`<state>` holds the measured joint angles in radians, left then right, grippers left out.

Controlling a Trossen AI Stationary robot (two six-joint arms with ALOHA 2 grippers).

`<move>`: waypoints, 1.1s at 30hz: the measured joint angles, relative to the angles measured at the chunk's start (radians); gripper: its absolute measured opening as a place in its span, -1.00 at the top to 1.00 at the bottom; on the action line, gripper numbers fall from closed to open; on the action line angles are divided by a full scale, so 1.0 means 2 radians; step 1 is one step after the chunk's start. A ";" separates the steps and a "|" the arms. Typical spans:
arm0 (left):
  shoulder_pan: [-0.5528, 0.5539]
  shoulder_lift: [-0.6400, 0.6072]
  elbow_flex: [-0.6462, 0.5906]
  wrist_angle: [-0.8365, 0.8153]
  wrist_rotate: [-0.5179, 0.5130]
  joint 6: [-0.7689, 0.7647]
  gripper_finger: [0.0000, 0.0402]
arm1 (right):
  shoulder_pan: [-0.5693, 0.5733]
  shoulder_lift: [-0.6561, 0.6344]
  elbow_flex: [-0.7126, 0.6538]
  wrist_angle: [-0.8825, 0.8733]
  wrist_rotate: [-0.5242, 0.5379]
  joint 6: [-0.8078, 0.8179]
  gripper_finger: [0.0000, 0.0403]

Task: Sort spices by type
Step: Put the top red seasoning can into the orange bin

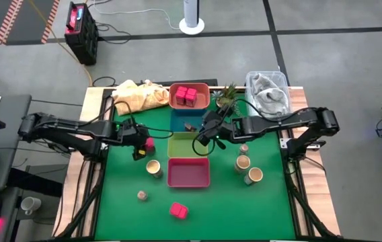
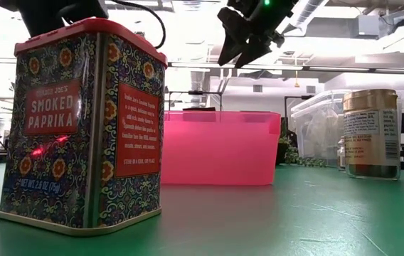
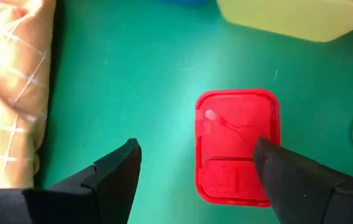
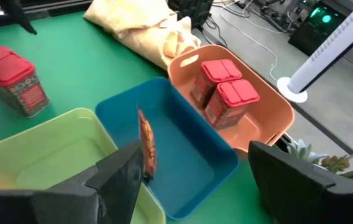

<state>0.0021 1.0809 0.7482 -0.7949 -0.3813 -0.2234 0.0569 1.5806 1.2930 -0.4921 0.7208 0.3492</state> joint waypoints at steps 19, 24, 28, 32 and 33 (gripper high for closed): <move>0.011 -0.032 0.018 -0.001 0.053 0.023 -0.47 | -0.003 0.000 0.000 0.000 -0.001 -0.001 -0.56; 0.011 -0.012 -0.004 0.015 0.076 0.022 -0.47 | -0.003 0.000 0.000 0.002 -0.001 -0.001 -0.56; 0.016 0.012 -0.007 0.022 0.068 0.024 -0.47 | -0.003 0.000 0.000 0.003 -0.001 -0.001 -0.56; 0.019 0.034 -0.007 0.034 0.067 0.039 -0.47 | -0.003 0.000 0.000 0.003 -0.001 -0.001 -0.56; 0.021 0.039 -0.007 0.037 0.067 0.046 -0.47 | -0.003 0.000 0.000 0.003 -0.001 -0.001 -0.56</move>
<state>0.0435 1.1595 0.7338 -0.7205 -0.2481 -0.1320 0.0505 1.5810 1.2930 -0.4868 0.7185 0.3473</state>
